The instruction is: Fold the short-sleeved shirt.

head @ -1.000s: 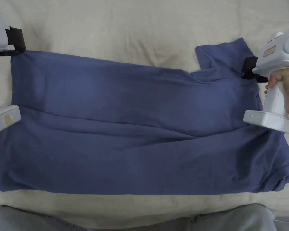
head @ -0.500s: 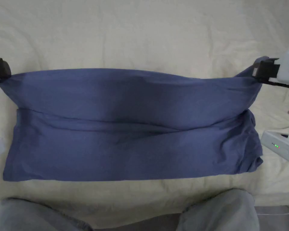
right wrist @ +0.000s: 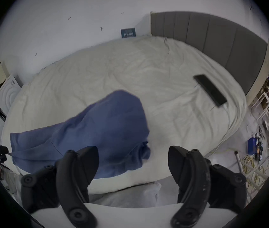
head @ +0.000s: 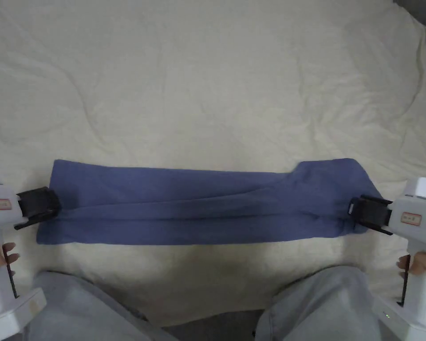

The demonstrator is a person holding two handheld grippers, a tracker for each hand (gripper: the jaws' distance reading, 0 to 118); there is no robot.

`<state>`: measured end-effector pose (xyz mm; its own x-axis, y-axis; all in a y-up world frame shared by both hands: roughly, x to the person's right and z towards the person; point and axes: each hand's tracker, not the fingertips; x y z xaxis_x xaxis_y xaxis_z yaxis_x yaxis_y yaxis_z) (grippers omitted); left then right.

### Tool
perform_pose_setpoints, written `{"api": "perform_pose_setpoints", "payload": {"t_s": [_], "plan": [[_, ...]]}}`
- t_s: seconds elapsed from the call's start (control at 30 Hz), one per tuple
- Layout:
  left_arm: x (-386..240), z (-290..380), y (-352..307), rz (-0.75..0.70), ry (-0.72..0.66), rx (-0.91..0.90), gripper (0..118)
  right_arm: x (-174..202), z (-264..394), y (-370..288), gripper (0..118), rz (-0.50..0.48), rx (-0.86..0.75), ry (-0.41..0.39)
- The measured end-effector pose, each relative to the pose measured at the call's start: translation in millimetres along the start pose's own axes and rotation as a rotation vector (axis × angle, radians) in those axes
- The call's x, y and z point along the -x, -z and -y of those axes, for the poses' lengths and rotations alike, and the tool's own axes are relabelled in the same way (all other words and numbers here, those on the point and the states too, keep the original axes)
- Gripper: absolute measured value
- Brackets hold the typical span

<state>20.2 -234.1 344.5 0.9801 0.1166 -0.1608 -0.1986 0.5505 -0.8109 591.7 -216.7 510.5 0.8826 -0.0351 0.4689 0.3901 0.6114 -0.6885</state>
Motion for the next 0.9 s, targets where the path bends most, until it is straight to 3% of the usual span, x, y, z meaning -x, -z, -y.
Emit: {"api": "perform_pose_setpoints", "payload": {"t_s": [0.1, 0.2, 0.37, 0.53, 0.6, 0.63, 0.7, 0.73, 0.77, 0.8, 0.83, 0.9], "plan": [[-5, -15, -30, 0.029, -0.003, -0.137, 111, 3, -21, -32, 101, 0.003, -0.138, -0.034], [-26, -26, -70, 0.043, 0.089, -0.369, 115, 19, -41, -72, 117, -0.037, -0.320, -0.086], [-70, -21, -115, 0.011, 0.258, -0.671, 118, 45, -58, -114, 118, -0.093, -0.568, -0.135], [-97, -12, -124, 0.094, 0.335, -0.739, 118, 68, -58, -119, 118, -0.076, -0.648, -0.149], [-105, -7, -125, 0.134, 0.333, -0.752, 106, 75, -55, -117, 118, -0.102, -0.660, -0.159], [-109, -5, -125, 0.135, 0.339, -0.750, 86, 77, -52, -114, 111, -0.114, -0.673, -0.159], [-117, -3, -120, 0.131, 0.371, -0.733, 51, 85, -49, -114, 81, -0.129, -0.675, -0.179], [-119, -2, -119, 0.137, 0.392, -0.723, 30, 88, -48, -113, 50, -0.130, -0.673, -0.190], [-122, -1, -118, 0.144, 0.400, -0.717, 18, 88, -48, -108, 26, -0.129, -0.669, -0.198], [-124, 0, -117, 0.149, 0.401, -0.714, 8, 89, -48, -107, 12, -0.130, -0.668, -0.200], [-124, 1, -116, 0.152, 0.397, -0.713, 0, 89, -48, -107, 6, -0.137, -0.665, -0.198], [-121, -3, -115, 0.196, 0.379, -0.685, 0, 91, -47, -108, 2, -0.175, -0.654, -0.181]]}}
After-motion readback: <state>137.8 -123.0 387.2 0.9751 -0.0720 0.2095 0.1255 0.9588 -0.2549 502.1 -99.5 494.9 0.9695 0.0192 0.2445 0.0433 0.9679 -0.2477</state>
